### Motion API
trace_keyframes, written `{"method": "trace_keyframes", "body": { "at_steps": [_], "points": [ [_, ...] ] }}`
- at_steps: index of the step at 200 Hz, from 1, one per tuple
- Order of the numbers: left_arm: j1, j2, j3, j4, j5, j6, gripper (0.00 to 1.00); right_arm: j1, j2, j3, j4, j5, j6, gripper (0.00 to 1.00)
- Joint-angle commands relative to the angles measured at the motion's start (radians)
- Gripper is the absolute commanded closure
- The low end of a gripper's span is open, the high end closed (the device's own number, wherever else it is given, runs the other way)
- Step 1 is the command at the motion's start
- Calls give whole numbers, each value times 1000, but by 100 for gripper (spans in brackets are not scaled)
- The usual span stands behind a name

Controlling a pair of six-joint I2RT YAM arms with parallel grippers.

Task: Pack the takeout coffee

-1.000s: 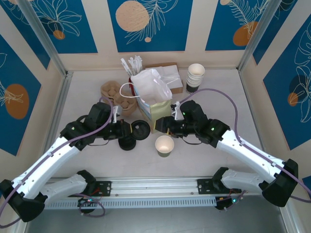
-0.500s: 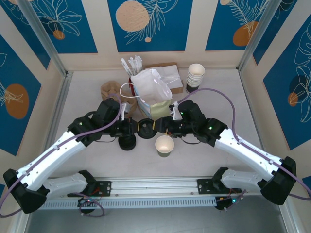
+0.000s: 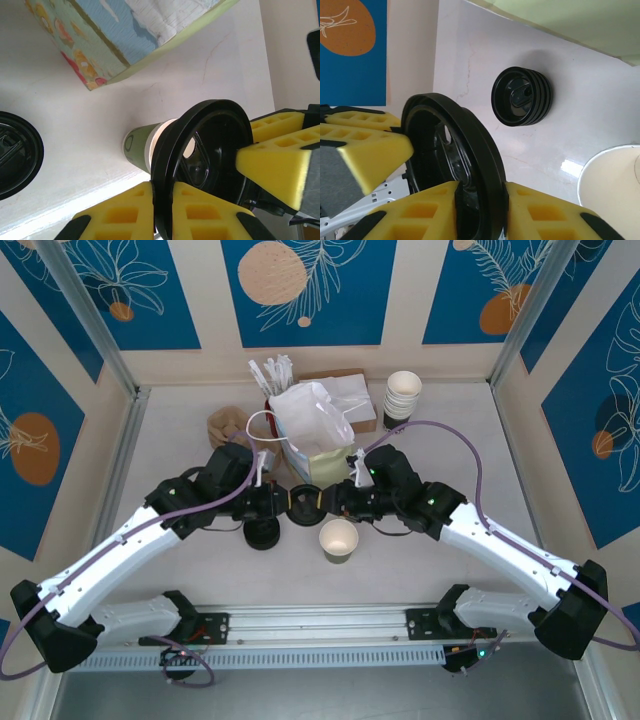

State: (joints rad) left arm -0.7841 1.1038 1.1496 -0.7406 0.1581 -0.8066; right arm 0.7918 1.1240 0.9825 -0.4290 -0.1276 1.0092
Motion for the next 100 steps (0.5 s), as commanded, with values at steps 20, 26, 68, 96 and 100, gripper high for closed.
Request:
{"method": "trace_keyframes", "body": {
  "at_steps": [20, 26, 68, 96, 100],
  "points": [
    [-32, 14, 40, 29, 1, -12, 88, 6, -1, 45, -21, 3, -21, 79],
    [-33, 16, 41, 27, 1, -13, 87, 5, -2, 45, -26, 7, -21, 80],
    [-47, 21, 47, 37, 0, -13, 86, 1, -11, 57, -62, 32, -35, 94],
    [-53, 22, 59, 49, 1, -5, 78, -7, -20, 61, -90, 48, -43, 99],
    [-53, 21, 60, 50, 1, -3, 77, -9, -22, 59, -95, 51, -45, 100]
  ]
}}
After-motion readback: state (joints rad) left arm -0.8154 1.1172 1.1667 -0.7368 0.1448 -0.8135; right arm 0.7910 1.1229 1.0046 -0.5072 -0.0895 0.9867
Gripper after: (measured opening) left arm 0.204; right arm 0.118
